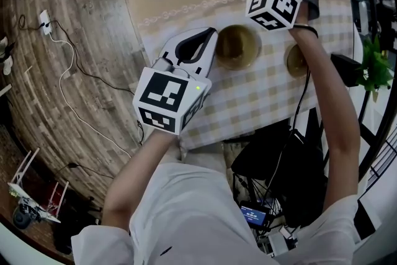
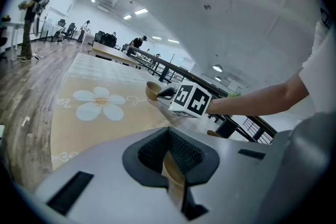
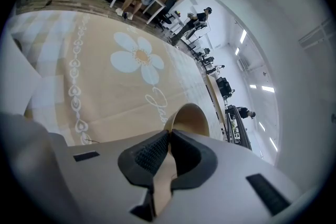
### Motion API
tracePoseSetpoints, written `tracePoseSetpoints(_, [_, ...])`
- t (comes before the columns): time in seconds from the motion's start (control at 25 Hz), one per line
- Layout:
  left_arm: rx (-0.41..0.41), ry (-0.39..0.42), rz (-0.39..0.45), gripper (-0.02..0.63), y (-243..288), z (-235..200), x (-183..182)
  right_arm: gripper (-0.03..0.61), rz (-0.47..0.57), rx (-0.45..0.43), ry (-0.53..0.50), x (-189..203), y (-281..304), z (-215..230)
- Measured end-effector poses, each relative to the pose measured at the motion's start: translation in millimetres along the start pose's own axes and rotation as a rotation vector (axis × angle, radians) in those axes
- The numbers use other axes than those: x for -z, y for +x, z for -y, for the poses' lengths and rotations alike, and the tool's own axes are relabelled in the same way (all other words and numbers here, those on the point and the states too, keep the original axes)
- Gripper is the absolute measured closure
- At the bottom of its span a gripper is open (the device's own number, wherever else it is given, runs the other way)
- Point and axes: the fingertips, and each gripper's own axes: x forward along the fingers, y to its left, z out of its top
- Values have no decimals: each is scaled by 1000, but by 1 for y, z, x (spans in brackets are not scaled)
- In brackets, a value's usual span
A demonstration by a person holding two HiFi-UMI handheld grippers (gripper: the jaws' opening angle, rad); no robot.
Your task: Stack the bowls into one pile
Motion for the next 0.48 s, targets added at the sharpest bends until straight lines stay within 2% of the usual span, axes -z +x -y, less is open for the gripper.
tracePoseSetpoints(0.48, [-16, 23, 3, 597, -17, 14, 2, 535, 92, 24, -42, -21, -67, -1])
